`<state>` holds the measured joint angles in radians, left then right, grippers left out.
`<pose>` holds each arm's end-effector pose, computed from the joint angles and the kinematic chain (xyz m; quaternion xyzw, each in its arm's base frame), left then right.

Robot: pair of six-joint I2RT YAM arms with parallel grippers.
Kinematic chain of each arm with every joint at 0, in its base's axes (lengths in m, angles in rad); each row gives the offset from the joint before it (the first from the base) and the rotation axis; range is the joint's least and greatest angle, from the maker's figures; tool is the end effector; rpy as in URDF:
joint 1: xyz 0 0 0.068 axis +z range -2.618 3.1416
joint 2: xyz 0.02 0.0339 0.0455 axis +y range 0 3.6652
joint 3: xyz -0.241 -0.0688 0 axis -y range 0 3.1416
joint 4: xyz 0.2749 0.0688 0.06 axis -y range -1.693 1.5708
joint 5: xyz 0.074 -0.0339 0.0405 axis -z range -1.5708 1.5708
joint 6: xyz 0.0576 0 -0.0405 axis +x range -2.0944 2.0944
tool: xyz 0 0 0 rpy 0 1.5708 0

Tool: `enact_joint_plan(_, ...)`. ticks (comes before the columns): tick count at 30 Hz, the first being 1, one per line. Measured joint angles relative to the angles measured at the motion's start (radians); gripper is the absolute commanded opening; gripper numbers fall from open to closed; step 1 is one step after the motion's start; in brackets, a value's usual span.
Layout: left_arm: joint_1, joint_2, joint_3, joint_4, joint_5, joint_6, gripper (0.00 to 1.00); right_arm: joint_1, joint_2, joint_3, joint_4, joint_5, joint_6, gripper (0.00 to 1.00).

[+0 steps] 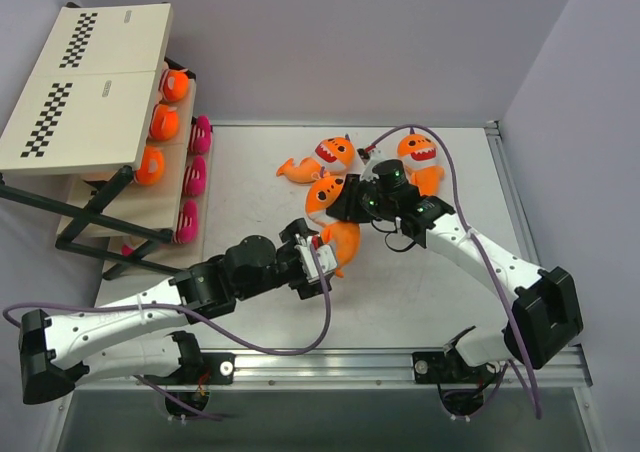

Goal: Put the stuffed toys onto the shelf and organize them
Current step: Grab a stuffed toy with the right arm, then pass the stuffed toy from the right arm to the left

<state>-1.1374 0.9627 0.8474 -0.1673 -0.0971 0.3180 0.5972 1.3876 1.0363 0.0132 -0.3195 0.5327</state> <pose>0.1262 -0.2594 0.3027 0.5095 0.6158 -0.2033 0.5656 0.3010 0.2265 0.2695 -0.1179 0.8022 0.4152 0.4125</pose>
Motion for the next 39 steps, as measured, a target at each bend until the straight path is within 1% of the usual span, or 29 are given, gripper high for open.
enact_joint_plan(5, -0.055, 0.067, -0.019, 0.106, -0.080, 0.063, 0.94, 0.000, -0.017, 0.000, -0.018, -0.015, 0.021, 0.00)
enact_joint_plan(12, -0.095, 0.164, -0.073, 0.285, -0.182, 0.136, 0.94, 0.000, -0.051, 0.000, -0.044, -0.014, 0.042, 0.00)
enact_joint_plan(17, -0.111, 0.192, -0.111, 0.402, -0.210, 0.172, 0.94, 0.000, -0.058, 0.000, -0.044, -0.015, 0.055, 0.00)
enact_joint_plan(24, -0.111, 0.192, -0.135, 0.422, -0.208, 0.198, 0.94, 0.000, -0.058, 0.001, -0.055, -0.014, 0.055, 0.00)
enact_joint_plan(34, -0.111, 0.201, -0.135, 0.428, -0.223, 0.060, 0.94, 0.000, -0.055, 0.012, -0.056, -0.014, 0.066, 0.00)
enact_joint_plan(39, -0.111, 0.225, -0.113, 0.393, -0.282, -0.090, 0.94, 0.000, -0.055, 0.021, -0.055, -0.010, 0.069, 0.00)
